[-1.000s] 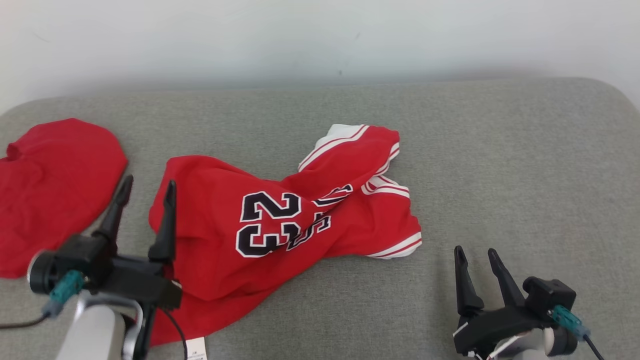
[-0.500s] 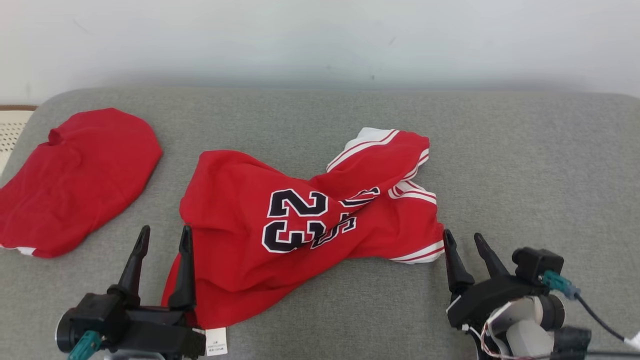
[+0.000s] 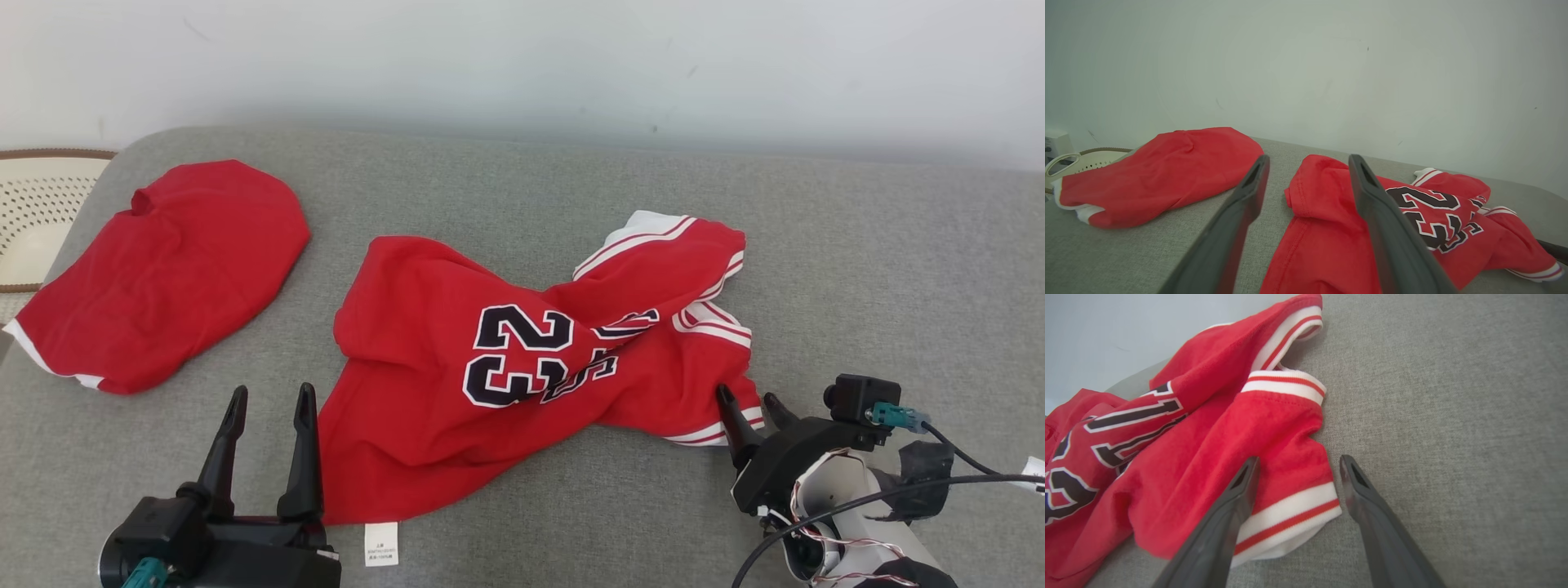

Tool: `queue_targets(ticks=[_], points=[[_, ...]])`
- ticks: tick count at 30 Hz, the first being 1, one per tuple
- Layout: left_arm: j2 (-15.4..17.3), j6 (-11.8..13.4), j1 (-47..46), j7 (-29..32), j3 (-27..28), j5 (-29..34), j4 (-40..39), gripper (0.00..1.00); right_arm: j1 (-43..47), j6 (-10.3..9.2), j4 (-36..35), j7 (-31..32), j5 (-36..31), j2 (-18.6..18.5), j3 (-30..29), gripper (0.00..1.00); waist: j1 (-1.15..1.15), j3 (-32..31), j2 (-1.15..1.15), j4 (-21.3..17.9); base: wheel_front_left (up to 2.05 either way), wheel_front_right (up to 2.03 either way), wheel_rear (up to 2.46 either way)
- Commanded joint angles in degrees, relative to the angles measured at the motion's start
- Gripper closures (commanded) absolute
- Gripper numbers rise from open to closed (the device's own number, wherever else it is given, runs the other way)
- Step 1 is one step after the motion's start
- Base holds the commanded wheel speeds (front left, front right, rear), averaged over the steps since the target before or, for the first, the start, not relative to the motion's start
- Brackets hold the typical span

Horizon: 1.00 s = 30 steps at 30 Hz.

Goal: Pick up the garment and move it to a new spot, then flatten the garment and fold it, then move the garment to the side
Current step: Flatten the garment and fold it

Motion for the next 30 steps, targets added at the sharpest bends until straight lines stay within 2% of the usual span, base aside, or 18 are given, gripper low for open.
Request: queue_targets(ticks=[1, 2, 3, 4, 5, 13, 20, 25, 30], points=[[-0.05, -0.25, 0.64, -0.24, 0.32, 0.06, -0.01, 0.00, -0.70, 0.03, 1.04, 0.31, 0.95, -0.14, 0.63, 0.00, 0.01, -0.05, 0.00, 0.42, 0.00, 0.00, 0.00], [-0.15, -0.31, 0.80, -0.23, 0.35, 0.06, 0.01, 0.00, -0.92, 0.03, 1.45, 0.25, 1.36, -0.13, 1.03, 0.00, 0.01, -0.08, 0.00, 0.57, 0.00, 0.00, 0.00], [-0.20, -0.24, 0.94, -0.23, 0.38, 0.06, 0.03, 0.00, -1.00, 0.03, 1.95, 0.30, 1.84, -0.09, 1.36, 0.53, 0.01, -0.11, 0.00, 0.70, 0.00, 0.00, 0.00], [-0.24, -0.29, 1.08, -0.23, 0.40, 0.07, 0.07, 0.00, -1.13, 0.03, 2.54, 0.49, 2.24, -0.08, 1.79, 0.90, 0.01, -0.17, 0.00, 0.81, 0.00, 0.00, 0.00], [-0.31, -0.39, 1.19, -0.23, 0.37, 0.10, 0.14, 0.00, -1.30, 0.03, 3.09, 0.74, 2.58, -0.12, 2.22, 1.00, 0.01, -0.23, 0.00, 0.92, 0.00, 0.00, 0.00], [-0.48, -0.62, 1.86, -0.24, 0.77, 0.32, 0.71, 0.00, -1.34, 0.03, 3.95, -2.88, 4.51, -1.67, 3.64, 1.00, 0.01, -1.13, 0.00, 0.93, 0.00, 0.00, 0.00], [-0.52, -0.32, 3.49, -0.24, 1.20, 0.27, 0.88, 0.00, 1.11, 0.03, 0.64, -6.27, 4.51, -3.76, 2.67, 1.00, 0.01, -2.44, 0.00, -0.12, 0.00, 0.00, 0.00], [-0.53, -0.11, 4.71, -0.24, 1.46, -0.48, 0.74, 0.00, 5.02, 0.03, -4.61, -6.15, 3.23, -5.76, -1.17, 1.00, 0.01, -3.16, 0.00, -1.42, 0.00, 0.00, 0.00], [-0.52, 0.48, 5.38, -0.24, 0.94, -0.97, 0.15, 0.00, 11.09, 0.03, -13.38, -2.72, 0.46, -5.95, -6.91, 1.00, 0.01, -3.24, 0.00, -2.61, 0.00, 0.00, 0.00]])
